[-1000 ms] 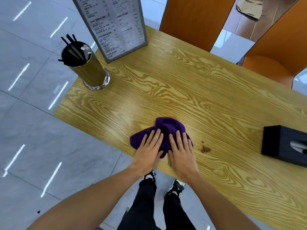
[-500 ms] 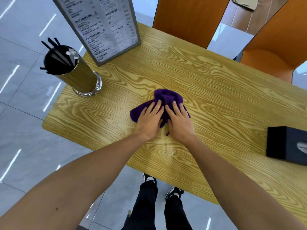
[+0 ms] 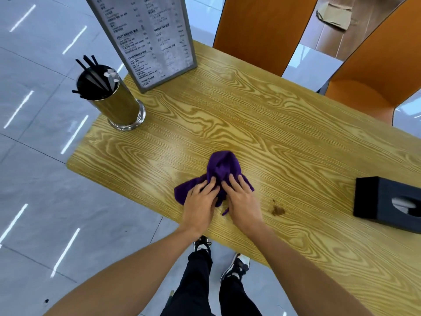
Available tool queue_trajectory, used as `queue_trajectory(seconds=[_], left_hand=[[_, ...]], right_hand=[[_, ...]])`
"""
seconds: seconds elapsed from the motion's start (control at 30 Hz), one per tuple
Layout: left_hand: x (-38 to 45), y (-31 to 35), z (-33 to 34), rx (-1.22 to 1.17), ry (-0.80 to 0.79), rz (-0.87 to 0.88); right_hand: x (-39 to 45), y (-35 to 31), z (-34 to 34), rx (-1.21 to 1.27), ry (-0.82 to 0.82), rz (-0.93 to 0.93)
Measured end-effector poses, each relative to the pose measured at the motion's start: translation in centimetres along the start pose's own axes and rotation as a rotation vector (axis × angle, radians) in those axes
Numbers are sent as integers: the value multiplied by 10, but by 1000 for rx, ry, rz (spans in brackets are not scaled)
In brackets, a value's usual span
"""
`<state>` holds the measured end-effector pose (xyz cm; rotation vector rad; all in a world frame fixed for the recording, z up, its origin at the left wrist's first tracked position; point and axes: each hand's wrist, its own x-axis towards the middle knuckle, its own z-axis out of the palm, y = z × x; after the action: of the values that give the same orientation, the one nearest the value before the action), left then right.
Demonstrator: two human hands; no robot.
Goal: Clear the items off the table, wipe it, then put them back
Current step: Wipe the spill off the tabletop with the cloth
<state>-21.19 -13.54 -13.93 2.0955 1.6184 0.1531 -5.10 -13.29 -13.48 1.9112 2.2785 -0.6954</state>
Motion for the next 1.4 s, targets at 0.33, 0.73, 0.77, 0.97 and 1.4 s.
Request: queue_trajectory(seconds=[0.33, 0.73, 0.77, 0.97, 1.4], left_hand=[[-75, 15, 33, -23, 6, -36], [74, -26, -31, 60, -215, -62], [87, -29, -38, 77, -225, -48], [115, -33, -38, 38, -110, 0], [17, 33, -8, -254, 91, -199]], right_hand=[[-88, 4, 29, -33, -25, -48], [73, 7, -39, 20, -68, -44], [86, 8, -45, 9, -87, -36], [109, 18, -55, -19, -52, -52], [24, 27, -46, 85, -143, -44]])
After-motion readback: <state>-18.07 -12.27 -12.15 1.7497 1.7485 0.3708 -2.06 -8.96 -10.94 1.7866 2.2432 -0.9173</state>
